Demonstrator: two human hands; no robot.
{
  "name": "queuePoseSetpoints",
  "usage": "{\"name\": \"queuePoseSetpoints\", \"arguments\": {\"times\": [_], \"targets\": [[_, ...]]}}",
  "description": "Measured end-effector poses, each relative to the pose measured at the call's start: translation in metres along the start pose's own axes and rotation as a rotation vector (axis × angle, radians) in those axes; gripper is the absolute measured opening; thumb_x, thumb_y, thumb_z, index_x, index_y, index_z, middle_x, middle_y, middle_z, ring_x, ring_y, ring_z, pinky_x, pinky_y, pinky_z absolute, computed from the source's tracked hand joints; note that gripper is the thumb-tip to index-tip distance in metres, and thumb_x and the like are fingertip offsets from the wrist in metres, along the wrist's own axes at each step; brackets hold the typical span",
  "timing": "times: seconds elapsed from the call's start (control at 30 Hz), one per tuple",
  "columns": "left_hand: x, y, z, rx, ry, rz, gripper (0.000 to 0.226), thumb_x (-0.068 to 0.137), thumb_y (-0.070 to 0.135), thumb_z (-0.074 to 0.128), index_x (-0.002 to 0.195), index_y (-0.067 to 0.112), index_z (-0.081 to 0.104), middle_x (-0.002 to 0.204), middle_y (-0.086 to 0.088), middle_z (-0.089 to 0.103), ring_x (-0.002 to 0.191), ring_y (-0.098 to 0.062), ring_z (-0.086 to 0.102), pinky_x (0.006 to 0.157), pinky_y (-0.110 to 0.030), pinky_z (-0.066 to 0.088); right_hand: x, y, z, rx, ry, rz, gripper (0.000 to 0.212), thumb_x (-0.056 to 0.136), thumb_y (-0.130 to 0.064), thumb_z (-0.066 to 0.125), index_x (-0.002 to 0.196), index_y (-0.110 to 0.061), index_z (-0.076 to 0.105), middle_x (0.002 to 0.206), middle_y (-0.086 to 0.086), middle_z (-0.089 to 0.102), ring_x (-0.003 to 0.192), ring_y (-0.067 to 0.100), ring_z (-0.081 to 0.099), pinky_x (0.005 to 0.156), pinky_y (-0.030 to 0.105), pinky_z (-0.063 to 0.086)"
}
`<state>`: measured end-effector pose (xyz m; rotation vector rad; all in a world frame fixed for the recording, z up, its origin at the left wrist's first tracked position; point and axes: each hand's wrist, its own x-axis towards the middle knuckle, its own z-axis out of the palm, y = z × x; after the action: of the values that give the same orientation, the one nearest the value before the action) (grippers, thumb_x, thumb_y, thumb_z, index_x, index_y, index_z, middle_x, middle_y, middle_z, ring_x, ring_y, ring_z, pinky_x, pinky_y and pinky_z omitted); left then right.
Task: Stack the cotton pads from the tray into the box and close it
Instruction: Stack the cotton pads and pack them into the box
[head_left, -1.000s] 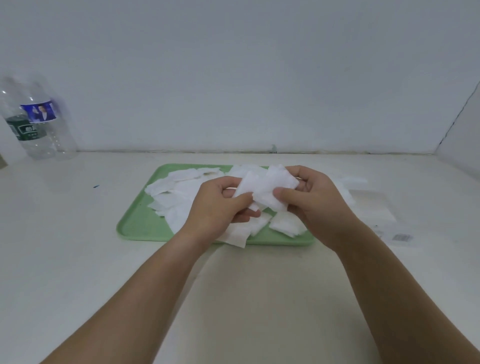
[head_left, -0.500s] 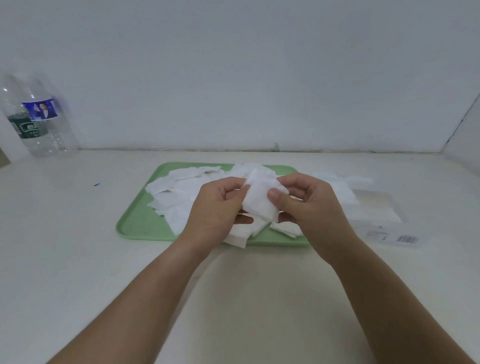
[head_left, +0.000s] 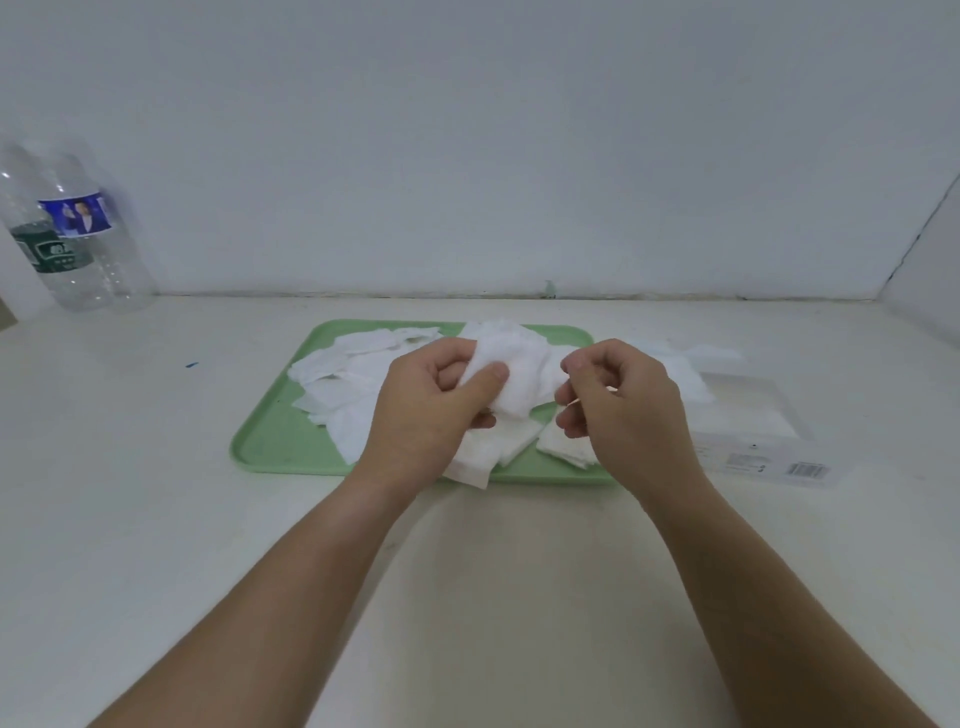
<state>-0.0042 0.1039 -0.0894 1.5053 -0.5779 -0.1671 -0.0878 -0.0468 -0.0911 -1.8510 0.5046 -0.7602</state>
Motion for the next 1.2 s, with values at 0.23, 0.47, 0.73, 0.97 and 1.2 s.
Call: {"name": "queuePoseSetpoints", "arguments": {"times": [0.23,0.47,0.73,0.97,1.2], "targets": [[0.007,0.002,-0.012,-0.06,0.161,-0.037,0.006,0.095,0.013,0.066,0.094,0.014,0.072,0.078,-0.001,0.076,0.072,-0.017,0.072,0.06,-0.023,0.057,0.002,0.023,-0.002,-0.737,-0.183,-0.145,0.035,0.093,-0.006,0.058,0.127,-0.014,0.062,0.12,0.006,0.063,0.11,0.021,0.059,0.089,0.022,0.043],[0.005,0.0,-0.008,-0.02,0.14,-0.029,0.007,0.094,0.014,0.066,0.092,0.015,0.072,0.086,-0.01,0.076,0.077,-0.022,0.073,0.06,-0.023,0.057,0.003,0.023,-0.001,-0.835,-0.264,-0.048,0.035,0.092,-0.016,0.061,0.126,-0.013,0.055,0.121,0.007,0.061,0.112,0.025,0.055,0.09,0.034,0.047],[0.006,0.0,-0.008,-0.034,0.146,-0.036,0.007,0.094,0.014,0.065,0.092,0.017,0.071,0.084,-0.008,0.076,0.076,-0.02,0.073,0.06,-0.023,0.057,0.004,0.022,0.0,-0.775,-0.395,-0.059,0.052,0.084,-0.034,0.067,0.132,-0.022,0.051,0.122,-0.004,0.057,0.108,0.015,0.054,0.09,0.03,0.046],[0.006,-0.001,-0.008,-0.021,0.15,-0.036,0.006,0.094,0.016,0.065,0.093,0.017,0.072,0.087,-0.008,0.076,0.076,-0.018,0.072,0.06,-0.023,0.057,0.008,0.028,0.002,-0.686,-0.459,-0.079,0.061,0.085,-0.025,0.067,0.142,-0.029,0.046,0.125,-0.011,0.06,0.118,0.018,0.052,0.098,0.035,0.046],[0.008,-0.002,-0.01,-0.011,0.161,-0.043,0.008,0.094,0.017,0.065,0.096,0.016,0.072,0.084,-0.003,0.075,0.075,-0.013,0.071,0.061,-0.023,0.057,0.012,0.031,0.004,-0.567,-0.322,-0.217,0.037,0.081,-0.013,0.065,0.114,-0.032,0.062,0.082,-0.017,0.061,0.086,0.013,0.052,0.081,0.033,0.045]]}}
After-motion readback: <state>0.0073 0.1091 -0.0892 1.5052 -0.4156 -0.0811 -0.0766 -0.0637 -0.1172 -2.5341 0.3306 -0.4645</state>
